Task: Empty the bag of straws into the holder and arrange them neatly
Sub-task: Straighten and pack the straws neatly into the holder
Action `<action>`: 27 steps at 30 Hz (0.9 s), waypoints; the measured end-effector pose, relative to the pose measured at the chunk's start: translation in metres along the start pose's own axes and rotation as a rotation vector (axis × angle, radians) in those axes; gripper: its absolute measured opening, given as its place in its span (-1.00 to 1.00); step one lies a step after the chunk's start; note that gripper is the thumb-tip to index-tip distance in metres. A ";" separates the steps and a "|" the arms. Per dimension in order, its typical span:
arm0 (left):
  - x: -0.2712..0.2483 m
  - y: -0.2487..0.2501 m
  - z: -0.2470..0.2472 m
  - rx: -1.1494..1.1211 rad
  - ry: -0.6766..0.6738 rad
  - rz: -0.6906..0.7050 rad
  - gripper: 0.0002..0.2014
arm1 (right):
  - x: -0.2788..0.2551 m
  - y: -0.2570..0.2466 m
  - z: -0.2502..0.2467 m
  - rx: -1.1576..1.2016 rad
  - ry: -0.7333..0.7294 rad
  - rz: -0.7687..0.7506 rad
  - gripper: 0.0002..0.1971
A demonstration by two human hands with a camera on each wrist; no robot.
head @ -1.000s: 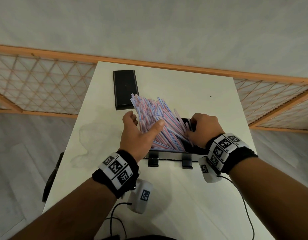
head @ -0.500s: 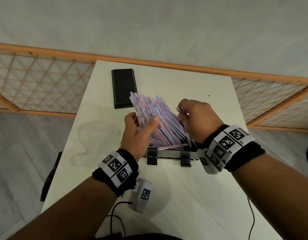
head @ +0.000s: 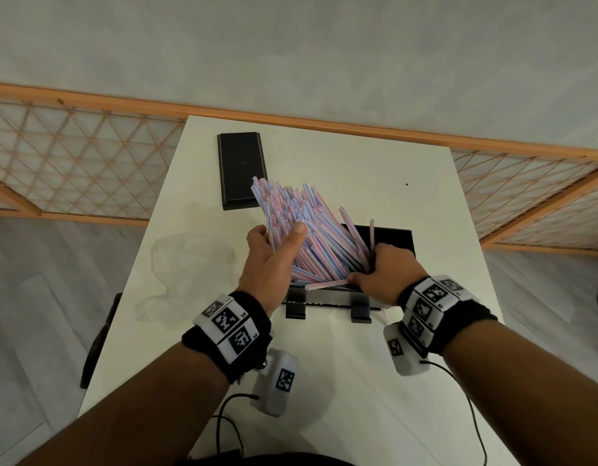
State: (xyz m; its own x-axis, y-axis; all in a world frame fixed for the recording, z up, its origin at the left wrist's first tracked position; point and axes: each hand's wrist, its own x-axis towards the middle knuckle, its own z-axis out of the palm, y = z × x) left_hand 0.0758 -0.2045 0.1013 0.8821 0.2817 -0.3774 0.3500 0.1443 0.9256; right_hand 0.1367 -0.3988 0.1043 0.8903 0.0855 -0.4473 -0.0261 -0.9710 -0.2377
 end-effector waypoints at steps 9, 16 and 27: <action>-0.001 -0.002 0.002 0.027 -0.007 0.016 -0.20 | 0.001 -0.009 -0.010 -0.019 0.063 -0.167 -0.62; -0.001 -0.002 -0.001 -0.044 0.007 0.046 -0.11 | -0.007 -0.029 -0.036 0.027 0.329 -0.466 -0.80; -0.002 0.009 0.003 0.086 0.131 0.222 -0.20 | -0.020 -0.013 -0.005 -0.031 -0.131 -0.382 -0.43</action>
State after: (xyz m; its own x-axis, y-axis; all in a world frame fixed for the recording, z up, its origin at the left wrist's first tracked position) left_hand 0.0778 -0.2067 0.1103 0.8942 0.4182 -0.1600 0.1827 -0.0145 0.9831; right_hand 0.1212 -0.3887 0.1206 0.7678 0.4675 -0.4380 0.3110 -0.8697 -0.3832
